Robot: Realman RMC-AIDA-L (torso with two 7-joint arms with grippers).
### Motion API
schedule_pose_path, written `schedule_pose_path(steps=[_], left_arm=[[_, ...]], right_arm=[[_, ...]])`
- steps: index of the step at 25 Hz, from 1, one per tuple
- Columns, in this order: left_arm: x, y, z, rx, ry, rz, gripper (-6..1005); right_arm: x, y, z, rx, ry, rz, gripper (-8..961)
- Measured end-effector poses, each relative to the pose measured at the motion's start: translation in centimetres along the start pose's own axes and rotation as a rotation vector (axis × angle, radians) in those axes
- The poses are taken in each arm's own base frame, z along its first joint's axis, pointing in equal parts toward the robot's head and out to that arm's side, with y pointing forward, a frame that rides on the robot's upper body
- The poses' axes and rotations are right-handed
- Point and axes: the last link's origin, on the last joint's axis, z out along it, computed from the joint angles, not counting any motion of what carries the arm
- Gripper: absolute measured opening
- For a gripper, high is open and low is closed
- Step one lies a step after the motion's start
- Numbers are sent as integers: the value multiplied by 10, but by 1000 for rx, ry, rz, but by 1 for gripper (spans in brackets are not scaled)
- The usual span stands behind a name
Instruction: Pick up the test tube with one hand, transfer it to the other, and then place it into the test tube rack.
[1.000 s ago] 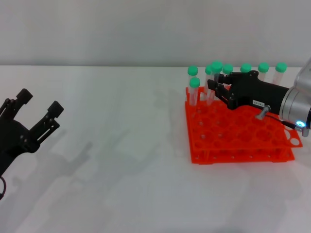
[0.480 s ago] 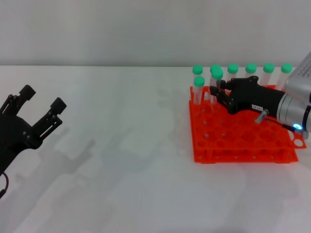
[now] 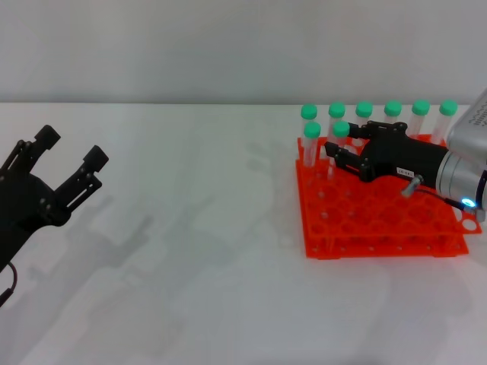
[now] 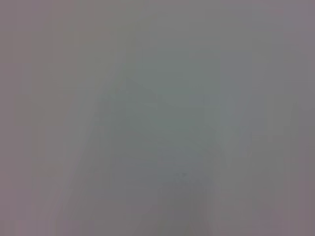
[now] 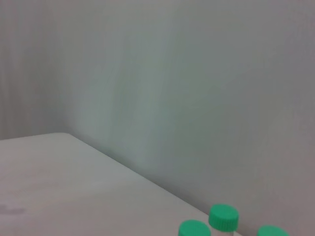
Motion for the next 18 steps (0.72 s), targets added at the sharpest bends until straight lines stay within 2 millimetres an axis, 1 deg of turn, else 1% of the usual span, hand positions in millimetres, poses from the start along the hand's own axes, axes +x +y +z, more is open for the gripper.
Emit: schedule_pose_path(steps=[5, 7, 8, 12, 16, 18], left_arm=[[3, -5, -1, 21, 11, 7, 892], [5, -8, -3, 41, 21, 11, 892], [6, -10, -3, 48, 25, 13, 892], [10, -17, -2, 79, 45, 18, 892], [14, -23, -1, 100, 62, 26, 892], [16, -26, -2, 112, 71, 29, 892]], right_arm=[[0, 0, -2, -7, -7, -1, 392], [-1, -1, -10, -19, -37, 5, 433], [-1, -1, -16, -21, -53, 7, 475], [5, -6, -47, 21, -110, 11, 642], [10, -12, -82, 82, -179, 37, 789], [13, -16, -97, 112, -205, 54, 863]])
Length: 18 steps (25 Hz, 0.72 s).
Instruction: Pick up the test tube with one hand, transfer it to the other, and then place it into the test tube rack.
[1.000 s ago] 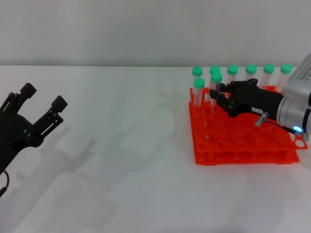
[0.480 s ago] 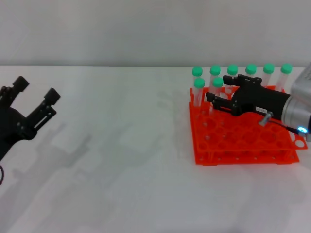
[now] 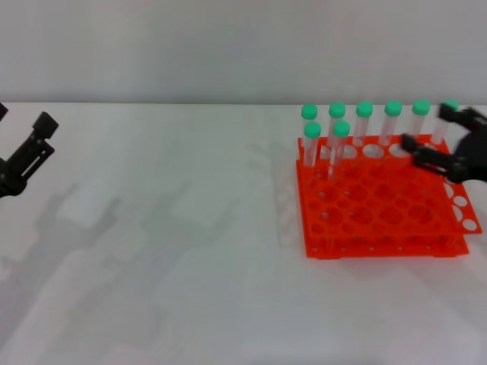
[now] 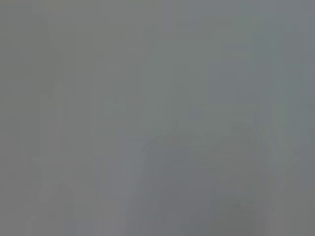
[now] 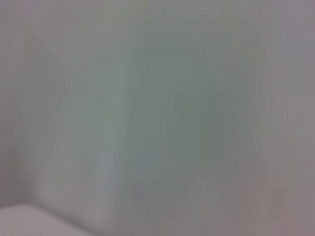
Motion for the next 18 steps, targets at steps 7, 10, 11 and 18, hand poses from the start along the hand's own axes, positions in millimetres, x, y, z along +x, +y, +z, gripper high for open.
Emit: schedule_pose_path(steps=[7, 10, 11, 18], left_arm=[[7, -6, 2, 25, 41, -1, 892], [9, -8, 1, 35, 54, -4, 892], [9, -8, 2, 36, 57, -5, 892], [0, -5, 9, 46, 50, -43, 892]], right_arm=[[-1, -23, -62, 133, -125, 34, 886], [-3, -26, -85, 175, -187, 15, 886], [-3, -26, -89, 185, -202, 11, 886], [3, -26, -106, 237, -237, -27, 886]])
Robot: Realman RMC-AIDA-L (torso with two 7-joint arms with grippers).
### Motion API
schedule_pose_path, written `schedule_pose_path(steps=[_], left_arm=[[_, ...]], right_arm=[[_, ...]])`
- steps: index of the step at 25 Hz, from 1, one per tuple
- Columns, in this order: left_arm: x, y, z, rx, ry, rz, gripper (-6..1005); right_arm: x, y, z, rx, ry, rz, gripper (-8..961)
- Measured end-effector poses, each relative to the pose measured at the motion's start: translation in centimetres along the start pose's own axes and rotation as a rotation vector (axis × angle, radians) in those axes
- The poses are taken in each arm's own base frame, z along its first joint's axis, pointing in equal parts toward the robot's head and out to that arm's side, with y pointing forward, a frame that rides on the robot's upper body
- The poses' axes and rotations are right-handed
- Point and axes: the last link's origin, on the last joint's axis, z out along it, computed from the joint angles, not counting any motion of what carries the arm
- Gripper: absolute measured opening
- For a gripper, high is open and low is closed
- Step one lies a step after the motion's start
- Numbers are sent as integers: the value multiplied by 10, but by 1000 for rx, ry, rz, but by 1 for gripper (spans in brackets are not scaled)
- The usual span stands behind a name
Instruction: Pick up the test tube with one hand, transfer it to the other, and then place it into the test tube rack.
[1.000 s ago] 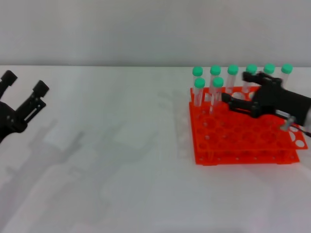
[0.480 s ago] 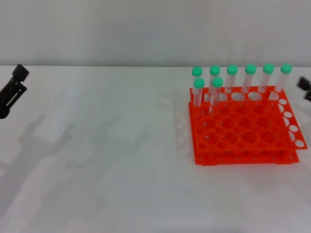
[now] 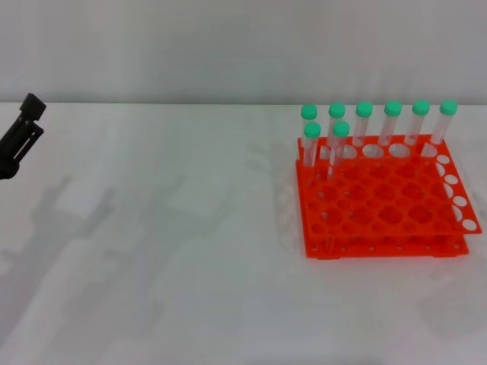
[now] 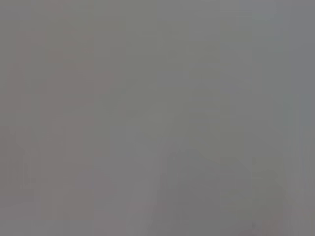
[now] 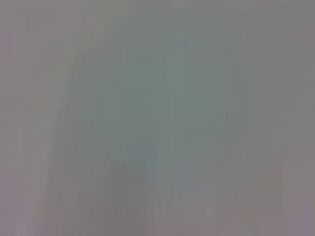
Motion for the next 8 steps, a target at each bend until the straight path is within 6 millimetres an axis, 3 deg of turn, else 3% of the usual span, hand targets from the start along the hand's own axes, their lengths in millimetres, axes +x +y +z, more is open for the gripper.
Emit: schedule_pose_path(steps=[8], left_arm=[[-6, 2, 9, 6, -4, -20, 892]], right_arm=[[3, 5, -9, 12, -26, 16, 886]])
